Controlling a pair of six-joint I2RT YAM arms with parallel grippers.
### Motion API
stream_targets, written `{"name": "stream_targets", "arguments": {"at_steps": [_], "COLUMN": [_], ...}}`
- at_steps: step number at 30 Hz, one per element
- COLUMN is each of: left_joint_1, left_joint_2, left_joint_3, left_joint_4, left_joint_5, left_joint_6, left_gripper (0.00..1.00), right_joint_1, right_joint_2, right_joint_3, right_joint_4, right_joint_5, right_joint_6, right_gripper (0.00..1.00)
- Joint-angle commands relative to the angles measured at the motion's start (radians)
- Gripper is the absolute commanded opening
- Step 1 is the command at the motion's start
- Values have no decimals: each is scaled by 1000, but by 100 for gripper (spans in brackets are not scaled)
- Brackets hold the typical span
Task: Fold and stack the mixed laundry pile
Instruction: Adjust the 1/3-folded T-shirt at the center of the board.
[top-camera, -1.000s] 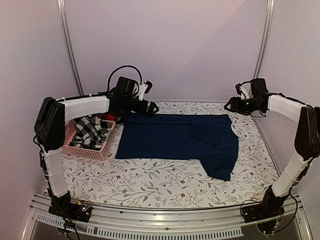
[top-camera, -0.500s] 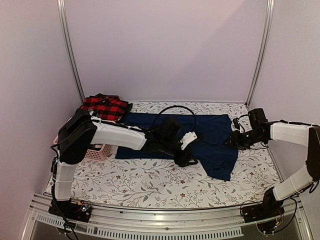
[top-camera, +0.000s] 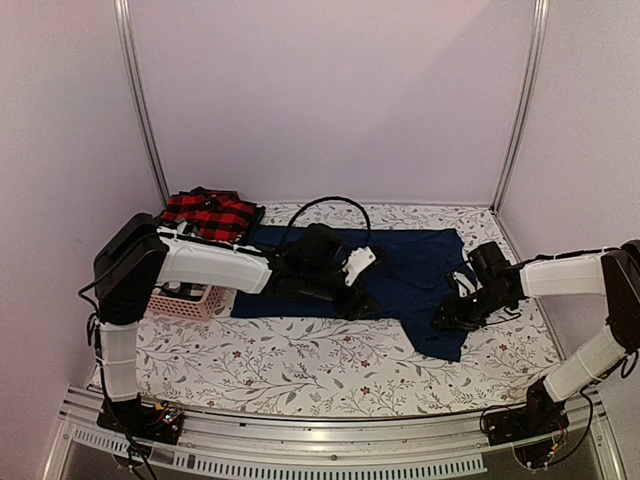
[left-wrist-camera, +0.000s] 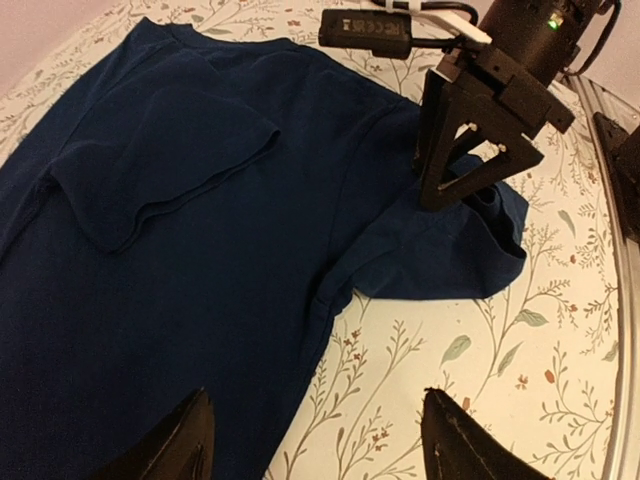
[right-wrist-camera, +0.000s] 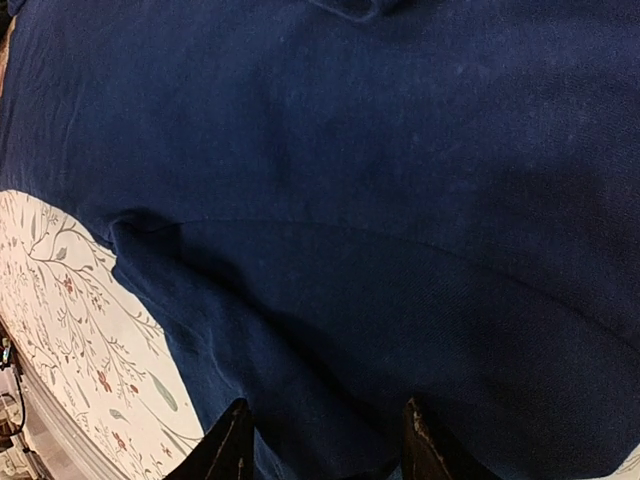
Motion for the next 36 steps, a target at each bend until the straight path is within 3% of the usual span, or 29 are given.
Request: {"name": "stream_targets", "arguments": {"at_steps": [1,3,9,14,20,24,29,33,36], "left_joint_1": [23,26,42,80,117,133,149,167,181], "left_joint_2": [-36,-43,-80,-143,-201,-218,-250,-284,-318], "left_joint_3": [-19,-24,-57,-145,-241,-275,-329,-365,-405], "left_joint_4": [26,28,39,93,125,126,142,148,151], "left_joint_5": [-56,-59,-83,-71,-54,-41,-29,-42,-88], "left_joint_6": [-4,-3,-7,-44,-68,-77,-92,-132,-213], "left_gripper": [71,71,71,71,71,73,73,74,75], "right_joint_1": [20,29,85,169,268,349,361,358,342], "right_joint_2": [15,25,-27,-43,-3,35,-42,-159,-266], "right_joint_3": [17,19,62,125,116,114,77,62,6], "right_joint_4": [-18,-19,-22,-51,-54,-85,-133,-174,-181], "right_joint_5": [41,38,-29,-104,-200,-241,-257,-82,6], "right_joint_6": [19,19,27,-2,-1,-16,-9,60,183], "right_gripper": [49,45,17,8,10,33,39,49,50]}}
